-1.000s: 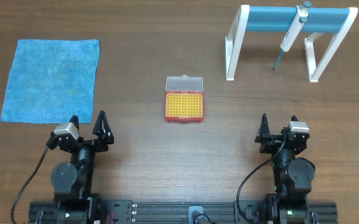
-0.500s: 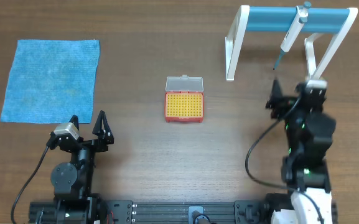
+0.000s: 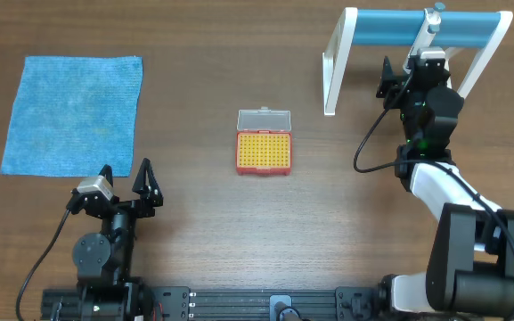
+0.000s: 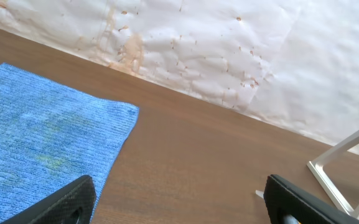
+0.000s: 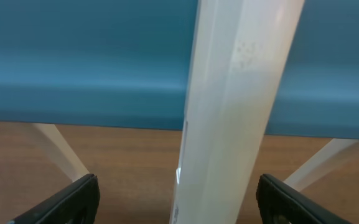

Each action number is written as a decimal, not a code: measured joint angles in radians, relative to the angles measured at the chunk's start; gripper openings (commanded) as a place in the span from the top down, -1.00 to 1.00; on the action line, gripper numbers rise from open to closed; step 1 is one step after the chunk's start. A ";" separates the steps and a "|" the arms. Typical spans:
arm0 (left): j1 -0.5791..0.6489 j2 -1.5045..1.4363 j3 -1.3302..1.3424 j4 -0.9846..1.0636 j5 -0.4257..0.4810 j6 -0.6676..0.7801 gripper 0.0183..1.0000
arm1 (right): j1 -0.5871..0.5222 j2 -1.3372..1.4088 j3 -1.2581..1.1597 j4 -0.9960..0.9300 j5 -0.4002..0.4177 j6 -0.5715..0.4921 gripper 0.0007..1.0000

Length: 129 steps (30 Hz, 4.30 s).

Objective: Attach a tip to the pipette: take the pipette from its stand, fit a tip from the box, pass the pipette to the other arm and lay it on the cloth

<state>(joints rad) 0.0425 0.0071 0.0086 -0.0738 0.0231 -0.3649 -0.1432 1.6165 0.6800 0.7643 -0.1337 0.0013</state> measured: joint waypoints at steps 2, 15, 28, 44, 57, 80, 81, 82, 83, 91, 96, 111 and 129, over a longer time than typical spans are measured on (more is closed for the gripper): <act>0.000 0.000 0.000 0.000 0.000 0.000 -0.75 | 0.000 0.034 0.017 0.004 0.000 0.000 -0.63; 0.000 0.000 0.000 0.000 0.000 0.000 -0.75 | 0.000 0.037 0.017 0.040 -0.001 -0.005 0.85; 0.000 0.002 0.000 0.000 0.000 0.000 -0.75 | 0.486 -0.432 -0.256 0.109 -0.061 0.060 0.85; 0.000 0.001 0.000 0.000 0.000 0.000 -0.75 | 0.710 0.102 -0.273 0.687 -0.039 0.041 0.85; 0.000 0.001 0.000 0.000 0.000 0.000 -0.75 | 0.702 0.172 -0.273 0.642 -0.037 0.038 0.85; 0.000 0.001 0.000 0.000 0.000 0.000 -0.75 | 0.702 0.239 -0.244 0.689 -0.057 0.038 0.86; 0.000 0.001 0.000 0.000 0.000 0.000 -0.75 | 0.702 0.239 -0.244 0.689 -0.057 0.038 0.85; 0.000 0.001 0.000 0.000 0.000 0.000 -0.75 | 0.702 0.238 -0.244 0.688 -0.057 0.038 0.85; 0.000 0.001 0.000 0.000 0.000 0.000 -0.75 | 0.702 0.238 -0.244 0.689 -0.057 0.038 0.85; 0.000 0.001 0.000 0.000 0.000 0.000 -0.75 | 0.702 0.204 -0.244 0.689 -0.061 0.038 0.85; 0.000 0.001 0.000 0.000 0.000 0.000 -0.75 | 0.702 0.204 -0.255 0.688 -0.061 0.038 0.85; 0.000 0.001 0.000 0.000 0.000 0.000 -0.75 | 0.702 0.203 -0.255 0.616 -0.061 0.038 0.85; 0.000 0.001 0.000 0.000 0.000 0.000 -0.75 | 0.702 0.303 -0.286 0.780 -0.061 0.037 0.85</act>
<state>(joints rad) 0.0425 0.0082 0.0082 -0.0734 0.0227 -0.3649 0.5591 1.9190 0.3939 1.5440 -0.1947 0.0387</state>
